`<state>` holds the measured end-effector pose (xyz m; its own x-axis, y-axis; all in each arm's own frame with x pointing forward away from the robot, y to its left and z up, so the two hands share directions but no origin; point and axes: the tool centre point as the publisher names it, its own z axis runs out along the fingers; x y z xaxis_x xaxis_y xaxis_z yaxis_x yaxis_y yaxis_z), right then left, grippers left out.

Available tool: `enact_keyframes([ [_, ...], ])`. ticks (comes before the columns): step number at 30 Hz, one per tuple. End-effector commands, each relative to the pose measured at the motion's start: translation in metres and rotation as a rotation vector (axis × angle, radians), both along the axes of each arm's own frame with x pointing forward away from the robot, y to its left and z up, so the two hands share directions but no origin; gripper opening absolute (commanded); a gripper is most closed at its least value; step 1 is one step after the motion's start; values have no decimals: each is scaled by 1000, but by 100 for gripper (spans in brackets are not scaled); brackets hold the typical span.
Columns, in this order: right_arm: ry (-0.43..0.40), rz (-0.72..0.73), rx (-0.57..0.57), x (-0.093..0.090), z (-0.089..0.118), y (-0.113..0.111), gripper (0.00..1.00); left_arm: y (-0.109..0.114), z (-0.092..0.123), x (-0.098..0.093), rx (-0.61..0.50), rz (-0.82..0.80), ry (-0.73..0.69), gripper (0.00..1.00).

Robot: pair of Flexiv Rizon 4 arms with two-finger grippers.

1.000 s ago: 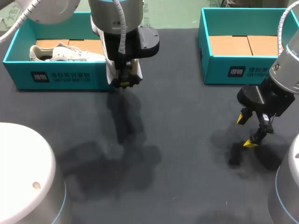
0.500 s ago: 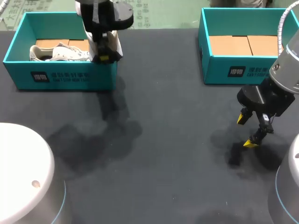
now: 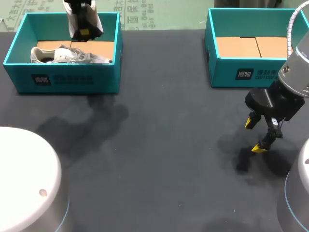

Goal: Take the shoe out of the shoebox, open the shoe tongue, remove and reinsert the insole, then place the shoe into the shoebox

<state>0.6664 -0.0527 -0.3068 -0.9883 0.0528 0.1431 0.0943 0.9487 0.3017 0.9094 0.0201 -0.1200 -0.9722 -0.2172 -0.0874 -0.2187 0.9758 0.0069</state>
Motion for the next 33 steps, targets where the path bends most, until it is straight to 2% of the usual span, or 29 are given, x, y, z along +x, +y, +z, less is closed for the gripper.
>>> enact_keyframes([
  [1,-1,-1,-1,-1,0,0,100,-2,1,1,4,0,1,0],
  [5,-1,-1,-1,-1,0,0,100,-2,1,1,4,0,1,0],
  [6,-1,-1,-1,-1,0,0,100,3,-3,8,21,10,-21,0],
  [15,-1,-1,-1,-1,0,0,100,72,-18,106,26,72,60,0],
  [21,-1,-1,-1,-1,0,0,100,109,-19,149,6,45,93,0],
  [25,-1,-1,-1,-1,0,0,100,130,-16,167,11,23,75,0],
  [29,-1,-1,-1,-1,0,0,100,150,-15,180,32,-72,64,0],
  [33,-1,-1,-1,-1,0,0,100,150,-15,180,32,-72,64,0],
])
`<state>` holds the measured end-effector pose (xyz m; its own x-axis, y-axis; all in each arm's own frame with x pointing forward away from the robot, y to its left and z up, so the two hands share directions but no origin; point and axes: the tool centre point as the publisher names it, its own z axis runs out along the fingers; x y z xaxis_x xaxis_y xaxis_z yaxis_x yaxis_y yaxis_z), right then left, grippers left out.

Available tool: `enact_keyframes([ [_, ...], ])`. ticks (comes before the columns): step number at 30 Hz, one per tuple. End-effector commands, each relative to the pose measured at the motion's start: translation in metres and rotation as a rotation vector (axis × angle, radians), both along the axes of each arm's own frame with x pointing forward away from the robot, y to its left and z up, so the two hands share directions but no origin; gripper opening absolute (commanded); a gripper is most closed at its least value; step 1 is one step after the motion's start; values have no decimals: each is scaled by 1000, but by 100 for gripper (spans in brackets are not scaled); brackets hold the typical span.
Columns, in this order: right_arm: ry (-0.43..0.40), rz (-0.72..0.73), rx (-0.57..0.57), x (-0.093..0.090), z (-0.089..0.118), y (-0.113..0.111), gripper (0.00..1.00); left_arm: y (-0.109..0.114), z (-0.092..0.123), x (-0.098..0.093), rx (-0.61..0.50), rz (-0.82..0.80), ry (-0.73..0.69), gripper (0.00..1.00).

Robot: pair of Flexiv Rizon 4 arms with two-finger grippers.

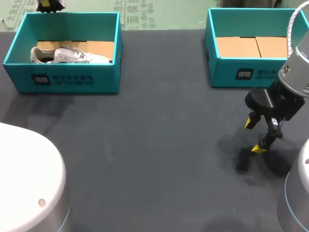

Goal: Take the shoe out of the shoebox, open the shoe tongue, remove and reinsert the insole, then place the shoe into the shoebox

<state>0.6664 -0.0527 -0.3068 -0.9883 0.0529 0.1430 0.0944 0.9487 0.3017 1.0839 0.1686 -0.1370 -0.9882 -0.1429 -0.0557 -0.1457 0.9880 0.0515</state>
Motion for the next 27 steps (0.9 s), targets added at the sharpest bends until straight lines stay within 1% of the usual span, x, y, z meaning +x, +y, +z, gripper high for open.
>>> enact_keyframes([
  [1,-1,0,-1,-1,0,0,100,2,2,6,-5,2,25,0],
  [10,-1,0,-1,-1,0,0,100,2,2,6,-5,2,25,0],
  [12,-1,0,-1,-1,0,0,100,6,-5,16,-5,8,38,0],
  [15,-1,0,-1,-1,0,0,100,25,-13,38,-22,17,71,0],
  [17,-1,0,-1,-1,0,0,100,39,-17,52,-21,33,67,0],
  [18,-1,0,-1,-1,0,0,100,45,-18,58,-37,29,80,0],
  [21,-1,0,-1,-1,0,0,100,58,-25,76,-28,24,70,0],
  [24,-1,0,-1,-1,0,0,100,67,-26,85,-38,-10,67,0],
  [26,-1,0,-1,-1,0,0,100,72,-25,87,-57,-77,76,0],
  [27,-1,0,-1,-1,0,0,100,73,-24,87,-42,-105,65,0],
])
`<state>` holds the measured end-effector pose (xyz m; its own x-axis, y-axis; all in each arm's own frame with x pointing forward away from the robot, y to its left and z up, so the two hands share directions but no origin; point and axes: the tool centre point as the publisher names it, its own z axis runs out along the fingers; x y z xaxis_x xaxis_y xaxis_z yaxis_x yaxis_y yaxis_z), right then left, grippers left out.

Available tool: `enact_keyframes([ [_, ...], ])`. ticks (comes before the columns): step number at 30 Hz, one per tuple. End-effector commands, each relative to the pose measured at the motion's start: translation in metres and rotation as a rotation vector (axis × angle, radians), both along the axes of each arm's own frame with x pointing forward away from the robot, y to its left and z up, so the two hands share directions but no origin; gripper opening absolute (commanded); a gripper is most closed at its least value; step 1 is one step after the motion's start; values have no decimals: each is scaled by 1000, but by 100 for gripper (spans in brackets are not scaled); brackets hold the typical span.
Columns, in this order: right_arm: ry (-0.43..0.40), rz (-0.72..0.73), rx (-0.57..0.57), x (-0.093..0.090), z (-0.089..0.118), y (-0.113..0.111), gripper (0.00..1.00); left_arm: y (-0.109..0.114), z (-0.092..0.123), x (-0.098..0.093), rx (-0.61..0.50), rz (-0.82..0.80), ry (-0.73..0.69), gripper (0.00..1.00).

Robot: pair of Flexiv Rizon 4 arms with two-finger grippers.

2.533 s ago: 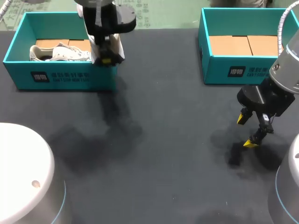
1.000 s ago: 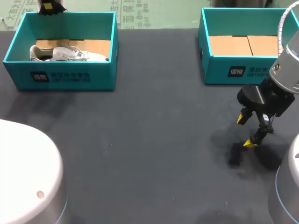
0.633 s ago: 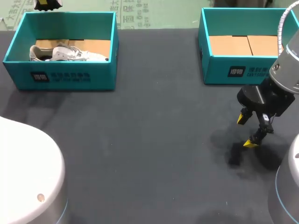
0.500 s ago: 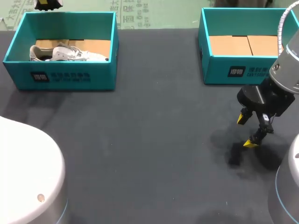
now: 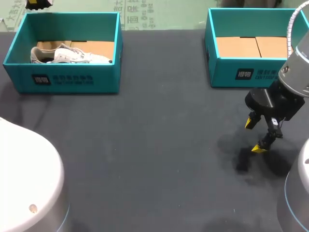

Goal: Take the shoe out of the shoebox, open the shoe tongue, remove and reinsert the insole, then place the shoe into the shoebox

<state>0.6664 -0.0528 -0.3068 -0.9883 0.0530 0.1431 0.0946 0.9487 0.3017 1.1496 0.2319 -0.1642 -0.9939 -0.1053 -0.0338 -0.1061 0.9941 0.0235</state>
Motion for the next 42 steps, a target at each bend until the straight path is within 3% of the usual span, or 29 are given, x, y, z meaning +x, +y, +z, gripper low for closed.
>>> enact_keyframes([
  [1,-1,0,-1,-1,0,0,100,11,3,19,-6,-122,48,0],
  [9,-1,0,-1,-1,0,0,100,24,10,0,50,-480,-9,0],
  [11,-1,0,-1,-1,0,0,100,32,9,-8,129,-657,0,0],
  [13,-1,0,-1,-1,0,0,100,39,7,-14,246,-725,-16,0],
  [27,-1,0,-1,-1,0,0,100,38,6,-13,215,-747,-26,0],
  [32,-1,0,-1,-1,0,0,100,48,6,-3,164,-940,-74,0],
  [36,-1,0,-1,-1,0,0,100,54,7,2,104,-1206,-52,0],
  [40,-1,0,-1,-1,0,0,100,60,7,5,149,-1386,-31,0],
  [42,-1,0,-1,-1,0,0,100,62,8,6,175,-1399,-29,0],
])
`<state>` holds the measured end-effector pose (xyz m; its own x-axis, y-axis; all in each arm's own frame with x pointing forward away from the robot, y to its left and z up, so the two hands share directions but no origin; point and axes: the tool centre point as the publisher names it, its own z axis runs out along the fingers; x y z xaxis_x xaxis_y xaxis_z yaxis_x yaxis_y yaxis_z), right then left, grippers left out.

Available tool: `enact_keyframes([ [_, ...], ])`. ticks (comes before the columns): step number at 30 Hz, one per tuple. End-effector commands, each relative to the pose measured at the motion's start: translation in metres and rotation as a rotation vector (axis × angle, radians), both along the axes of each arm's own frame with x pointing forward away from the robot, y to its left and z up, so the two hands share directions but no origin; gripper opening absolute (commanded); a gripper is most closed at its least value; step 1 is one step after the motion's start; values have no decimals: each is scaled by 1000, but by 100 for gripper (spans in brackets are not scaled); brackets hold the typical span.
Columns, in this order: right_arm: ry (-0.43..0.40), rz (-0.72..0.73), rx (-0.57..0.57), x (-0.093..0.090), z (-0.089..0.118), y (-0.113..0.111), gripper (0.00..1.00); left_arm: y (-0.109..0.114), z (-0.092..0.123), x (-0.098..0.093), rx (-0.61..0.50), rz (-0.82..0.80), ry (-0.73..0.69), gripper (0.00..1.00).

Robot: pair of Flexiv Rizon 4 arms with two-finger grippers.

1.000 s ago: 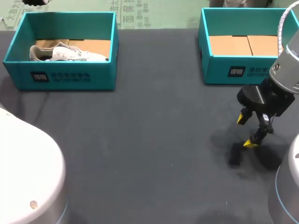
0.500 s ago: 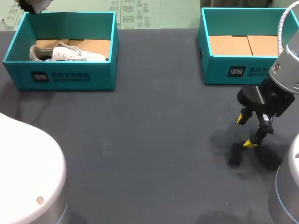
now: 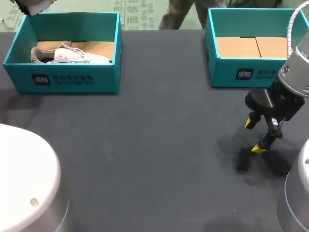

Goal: Take the shoe out of the shoebox, open the shoe tongue, remove and reinsert the insole, then place the shoe into the shoebox

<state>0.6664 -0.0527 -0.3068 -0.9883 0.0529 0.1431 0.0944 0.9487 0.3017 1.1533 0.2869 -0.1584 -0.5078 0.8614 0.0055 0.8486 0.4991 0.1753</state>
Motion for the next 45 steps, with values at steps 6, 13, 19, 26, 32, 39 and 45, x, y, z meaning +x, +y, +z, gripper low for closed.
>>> enact_keyframes([
  [6,-1,0,-1,-1,0,0,100,7,3,3,25,-259,16,0],
  [13,-1,0,-1,-1,0,0,100,8,-3,16,21,-347,33,0],
  [19,-1,0,-1,-1,0,0,100,10,-11,26,77,-506,34,0],
  [26,-1,0,-1,-1,0,0,100,15,-16,32,193,-597,44,0],
  [32,-1,0,-1,-1,0,0,100,15,-16,32,193,-597,44,0],
  [39,-1,0,-1,-1,0,0,100,12,-31,37,189,-617,70,0],
  [45,-1,0,-1,-1,0,0,100,5,-49,46,197,-624,100,0],
])
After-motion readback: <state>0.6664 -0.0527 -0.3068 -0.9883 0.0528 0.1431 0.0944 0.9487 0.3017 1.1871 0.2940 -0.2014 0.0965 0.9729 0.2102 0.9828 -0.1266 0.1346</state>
